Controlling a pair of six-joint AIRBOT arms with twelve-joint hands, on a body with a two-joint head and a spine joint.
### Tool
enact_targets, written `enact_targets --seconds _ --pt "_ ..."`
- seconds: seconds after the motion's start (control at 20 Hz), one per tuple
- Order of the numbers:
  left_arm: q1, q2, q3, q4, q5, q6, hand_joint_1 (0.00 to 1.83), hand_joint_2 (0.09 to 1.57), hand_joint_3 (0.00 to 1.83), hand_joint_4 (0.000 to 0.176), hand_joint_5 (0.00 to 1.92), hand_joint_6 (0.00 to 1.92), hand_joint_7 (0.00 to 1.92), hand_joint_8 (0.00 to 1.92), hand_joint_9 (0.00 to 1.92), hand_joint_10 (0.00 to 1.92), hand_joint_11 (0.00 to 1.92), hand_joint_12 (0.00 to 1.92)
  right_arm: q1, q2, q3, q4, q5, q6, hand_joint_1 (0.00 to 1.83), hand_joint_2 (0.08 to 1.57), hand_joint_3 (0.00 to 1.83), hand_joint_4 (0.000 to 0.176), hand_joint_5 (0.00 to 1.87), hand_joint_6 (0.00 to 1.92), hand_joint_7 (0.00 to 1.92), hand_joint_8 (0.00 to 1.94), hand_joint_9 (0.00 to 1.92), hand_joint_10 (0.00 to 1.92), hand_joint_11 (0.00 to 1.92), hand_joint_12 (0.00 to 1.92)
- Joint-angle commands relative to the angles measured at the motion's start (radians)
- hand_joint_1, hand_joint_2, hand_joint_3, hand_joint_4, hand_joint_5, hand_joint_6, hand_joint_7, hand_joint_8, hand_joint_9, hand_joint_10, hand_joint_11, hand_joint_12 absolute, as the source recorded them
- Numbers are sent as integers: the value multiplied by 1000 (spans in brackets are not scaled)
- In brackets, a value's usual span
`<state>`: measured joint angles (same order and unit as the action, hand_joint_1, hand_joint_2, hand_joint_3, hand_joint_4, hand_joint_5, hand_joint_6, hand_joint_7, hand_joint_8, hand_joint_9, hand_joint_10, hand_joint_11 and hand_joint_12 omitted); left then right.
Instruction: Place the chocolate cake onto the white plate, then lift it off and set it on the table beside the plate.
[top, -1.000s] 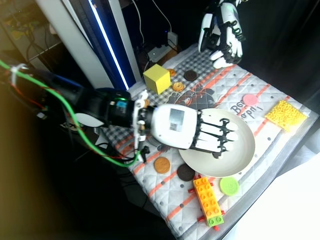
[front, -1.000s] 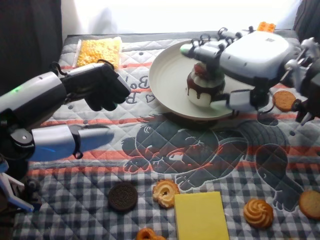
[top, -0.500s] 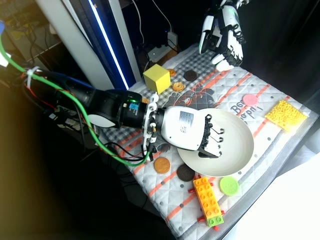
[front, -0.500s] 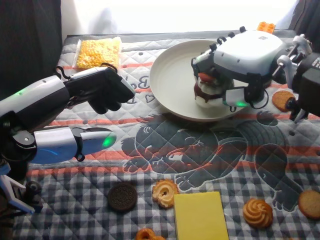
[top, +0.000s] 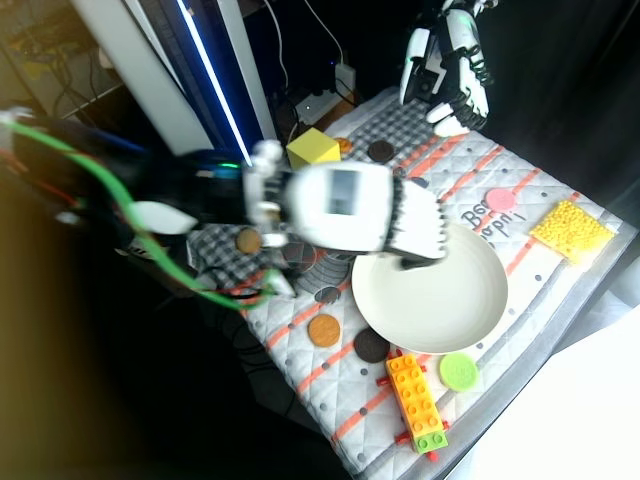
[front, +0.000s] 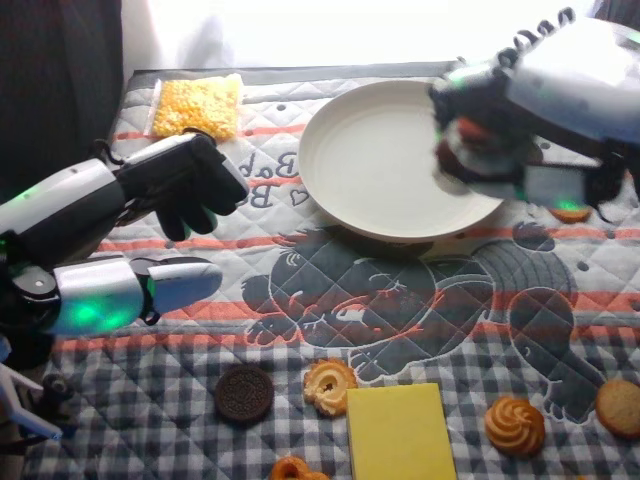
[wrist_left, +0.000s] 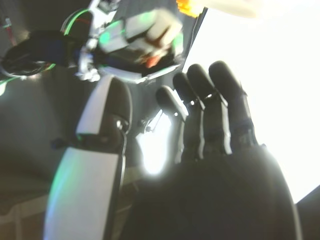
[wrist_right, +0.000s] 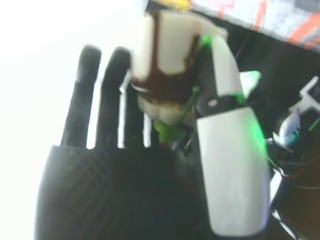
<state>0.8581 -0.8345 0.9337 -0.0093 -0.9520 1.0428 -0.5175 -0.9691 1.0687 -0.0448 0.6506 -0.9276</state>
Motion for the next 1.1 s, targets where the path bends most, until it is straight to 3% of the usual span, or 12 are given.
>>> enact_targets --seconds 0.0,0.25,0.3,0.4,0.6,0.65,0.7,0.75,0.8,0.9,1.0,1.05 --pt "1 13 -3 -27 -151 -9 870 1311 4 46 25 1310 74 1226 74 1564 0 1921 -15 23 -21 -5 152 1 1195 1243 0 0 753 1171 765 1594 677 1779 729 1921" --pt "23 16 -6 -50 -164 -9 877 1308 0 34 52 1242 141 1029 141 1288 5 1815 -152 97 -73 -56 188 103 1188 1285 4 0 678 1180 708 1740 876 1919 967 1921" --pt "23 16 -6 -51 -164 -9 849 1313 1 37 34 1264 147 1074 153 1315 49 1828 -184 99 -72 -59 188 126 1197 1259 0 0 706 1329 739 1516 901 1921 972 1921" --pt "23 16 -6 -51 -166 -9 898 1302 0 28 32 1226 122 838 137 1354 115 1849 -227 99 -68 -47 186 127 1211 1244 0 0 732 1124 795 1597 855 1883 904 1921" --pt "23 15 -6 -51 -167 -9 1005 1272 0 23 65 1095 135 952 155 1403 153 1833 -298 73 -47 7 149 128 1176 1296 4 0 556 1361 760 1617 848 1909 1011 1921" --pt "24 15 -6 -52 -168 -9 987 1277 0 32 35 1104 110 826 113 1249 104 1797 -304 64 -40 13 134 128 1104 1211 0 0 409 1077 545 1375 652 1792 821 1921" --pt "24 14 -6 -52 -169 -9 989 1272 0 33 38 1073 134 864 103 990 20 1737 -312 58 -37 19 123 128 922 1194 0 0 222 829 282 834 258 1279 246 1811" --pt "24 14 -6 -52 -171 -9 983 1284 1 29 79 1024 181 724 132 728 3 1560 -321 56 -38 30 122 128 756 1182 0 0 53 443 101 412 51 832 48 1606" --pt "24 14 -6 -55 -173 -9 990 1292 1 25 108 991 209 718 144 855 0 1542 -326 56 -41 41 123 128 700 1170 0 0 10 180 29 166 9 528 9 1415" --pt "27 15 -6 -59 -178 -9 942 1313 1 10 160 945 249 700 159 995 0 1595 -331 76 -55 45 137 128 638 1138 0 0 0 6 0 6 14 83 0 1144" --pt "28 15 -6 -60 -177 -9 922 1316 0 3 191 878 262 613 161 904 0 1518 -343 115 -83 44 177 128 600 1090 0 78 0 0 0 0 0 2 0 340" --pt "28 15 -6 -59 -177 -9 925 1303 0 3 205 870 287 513 179 839 0 1508 -354 141 -100 44 209 128 576 1070 0 84 0 0 0 0 0 0 0 149"
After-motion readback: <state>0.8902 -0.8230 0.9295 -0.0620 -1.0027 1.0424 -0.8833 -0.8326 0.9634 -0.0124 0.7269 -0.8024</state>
